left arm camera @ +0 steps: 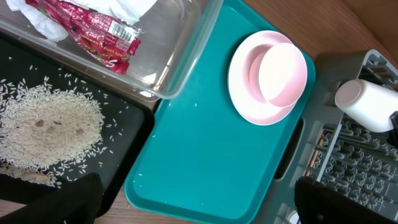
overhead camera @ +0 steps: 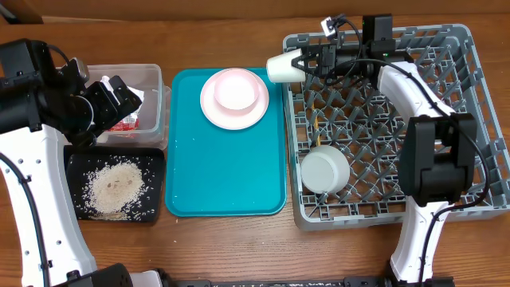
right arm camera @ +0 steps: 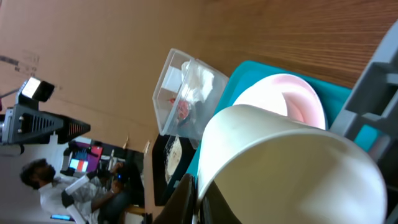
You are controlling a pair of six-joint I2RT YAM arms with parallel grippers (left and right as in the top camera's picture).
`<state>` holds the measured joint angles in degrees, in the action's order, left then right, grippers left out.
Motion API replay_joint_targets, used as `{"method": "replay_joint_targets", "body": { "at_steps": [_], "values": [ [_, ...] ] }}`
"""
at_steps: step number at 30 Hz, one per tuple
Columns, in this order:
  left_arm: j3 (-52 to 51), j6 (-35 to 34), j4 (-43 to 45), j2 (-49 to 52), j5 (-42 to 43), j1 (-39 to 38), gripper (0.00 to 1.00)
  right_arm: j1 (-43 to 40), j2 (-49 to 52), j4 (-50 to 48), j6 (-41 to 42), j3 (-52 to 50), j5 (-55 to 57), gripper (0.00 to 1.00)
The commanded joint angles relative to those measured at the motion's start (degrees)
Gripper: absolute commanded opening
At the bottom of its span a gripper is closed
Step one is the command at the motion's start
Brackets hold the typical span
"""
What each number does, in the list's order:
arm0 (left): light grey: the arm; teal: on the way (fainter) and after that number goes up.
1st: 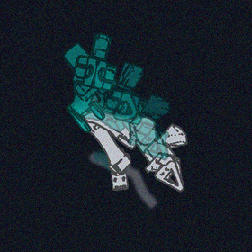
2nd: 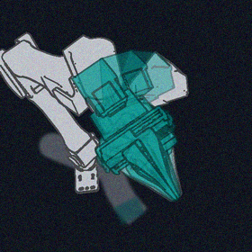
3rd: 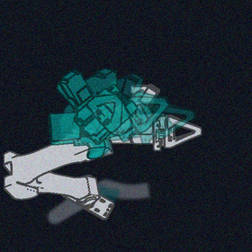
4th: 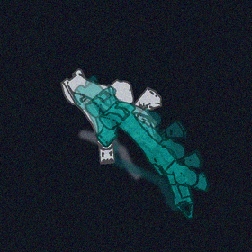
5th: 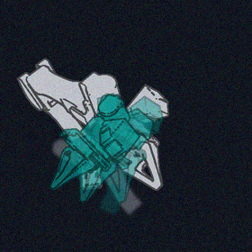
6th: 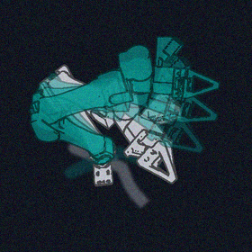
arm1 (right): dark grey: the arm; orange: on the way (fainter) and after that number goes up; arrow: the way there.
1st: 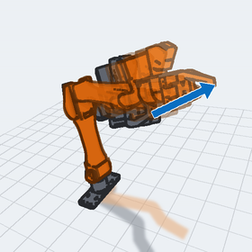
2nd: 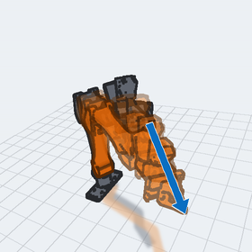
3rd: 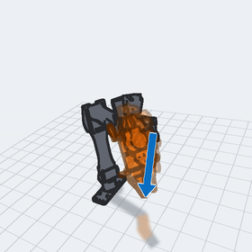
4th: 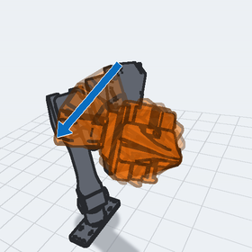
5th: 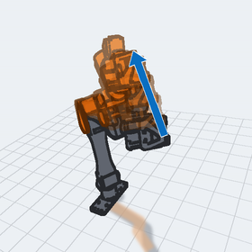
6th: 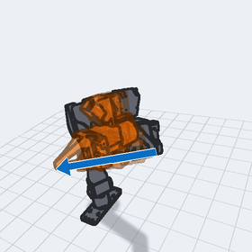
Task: Sort waste into correct bins and load items into the dishwasher
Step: 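Lift the paper cup and carry it to the rack's back corner, then set the cup upright in the rack and release the right gripper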
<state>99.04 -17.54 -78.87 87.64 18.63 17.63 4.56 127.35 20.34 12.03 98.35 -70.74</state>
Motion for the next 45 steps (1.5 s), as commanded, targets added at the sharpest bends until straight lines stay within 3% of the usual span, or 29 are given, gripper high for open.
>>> {"method": "replay_joint_targets", "body": {
  "at_steps": [1,7,15,45],
  "values": [
    [0.70,1.25,0.00,-0.74,-0.22,-0.07,1.00,0.85,1.31,-1.07,0.02,0.31,-1.64,0.04],
    [0.70,1.25,0.00,-0.74,-0.22,-0.07,1.00,0.61,1.31,0.79,-0.37,0.31,-1.36,0.05],
    [0.70,1.25,0.00,-0.74,-0.22,-0.07,1.00,-0.90,1.31,8.37,-7.17,0.31,0.68,0.11],
    [0.70,1.25,0.00,-0.74,-0.22,-0.07,1.00,-4.42,1.25,26.43,-21.57,0.31,15.45,0.07]
  ]
}}
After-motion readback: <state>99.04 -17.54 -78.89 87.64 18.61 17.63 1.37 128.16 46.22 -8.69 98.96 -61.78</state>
